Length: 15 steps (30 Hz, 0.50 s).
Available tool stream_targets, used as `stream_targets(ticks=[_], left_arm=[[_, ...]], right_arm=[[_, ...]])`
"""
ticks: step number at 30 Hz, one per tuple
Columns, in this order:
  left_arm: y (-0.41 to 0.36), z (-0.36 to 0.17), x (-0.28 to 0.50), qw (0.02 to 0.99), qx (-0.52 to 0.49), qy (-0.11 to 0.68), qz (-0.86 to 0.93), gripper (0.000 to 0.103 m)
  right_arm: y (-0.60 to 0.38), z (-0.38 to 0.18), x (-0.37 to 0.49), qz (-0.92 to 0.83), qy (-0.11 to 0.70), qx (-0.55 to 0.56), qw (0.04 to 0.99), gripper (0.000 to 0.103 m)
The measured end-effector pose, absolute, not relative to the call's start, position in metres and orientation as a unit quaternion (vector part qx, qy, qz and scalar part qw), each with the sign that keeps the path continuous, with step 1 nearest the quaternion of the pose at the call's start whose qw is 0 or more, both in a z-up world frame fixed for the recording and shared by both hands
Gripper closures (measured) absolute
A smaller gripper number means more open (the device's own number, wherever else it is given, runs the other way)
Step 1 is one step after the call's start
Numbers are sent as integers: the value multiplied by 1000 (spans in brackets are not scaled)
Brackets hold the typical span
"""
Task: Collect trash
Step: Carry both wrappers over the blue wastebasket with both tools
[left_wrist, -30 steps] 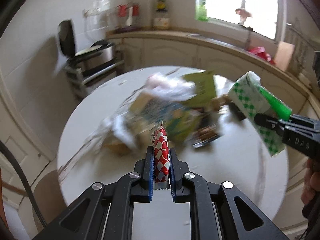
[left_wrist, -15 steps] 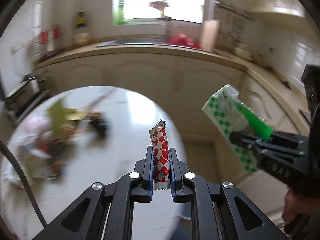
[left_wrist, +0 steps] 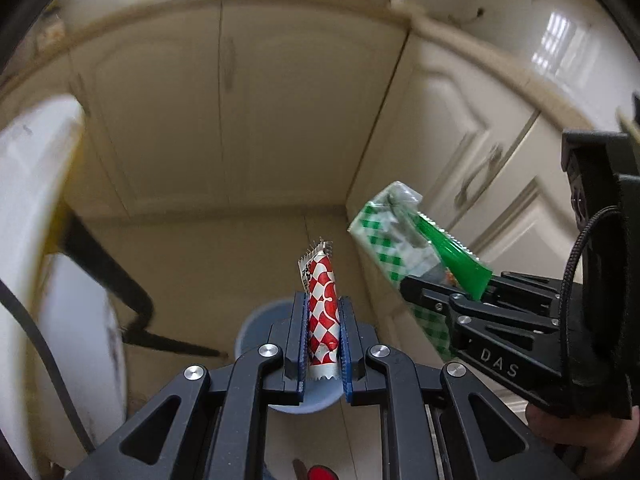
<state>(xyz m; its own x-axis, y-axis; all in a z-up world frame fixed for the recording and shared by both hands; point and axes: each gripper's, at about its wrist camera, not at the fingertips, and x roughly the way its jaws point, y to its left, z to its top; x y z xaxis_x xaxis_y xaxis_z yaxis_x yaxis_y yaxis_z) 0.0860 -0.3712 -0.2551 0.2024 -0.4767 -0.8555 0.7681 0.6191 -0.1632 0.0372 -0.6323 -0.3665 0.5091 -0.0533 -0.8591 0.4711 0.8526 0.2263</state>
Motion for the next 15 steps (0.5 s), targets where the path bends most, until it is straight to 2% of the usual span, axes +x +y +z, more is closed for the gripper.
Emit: stream_targets(ticks=[9,15], left_arm=[[-427,-359,156,717,176,552,-387,93],[-459,-391,203,703,173,578,-376,78]], right_arm=[[-647,-470,61,-129,534,283,786,86],[-652,-508,66,-131,561,300,761,81]])
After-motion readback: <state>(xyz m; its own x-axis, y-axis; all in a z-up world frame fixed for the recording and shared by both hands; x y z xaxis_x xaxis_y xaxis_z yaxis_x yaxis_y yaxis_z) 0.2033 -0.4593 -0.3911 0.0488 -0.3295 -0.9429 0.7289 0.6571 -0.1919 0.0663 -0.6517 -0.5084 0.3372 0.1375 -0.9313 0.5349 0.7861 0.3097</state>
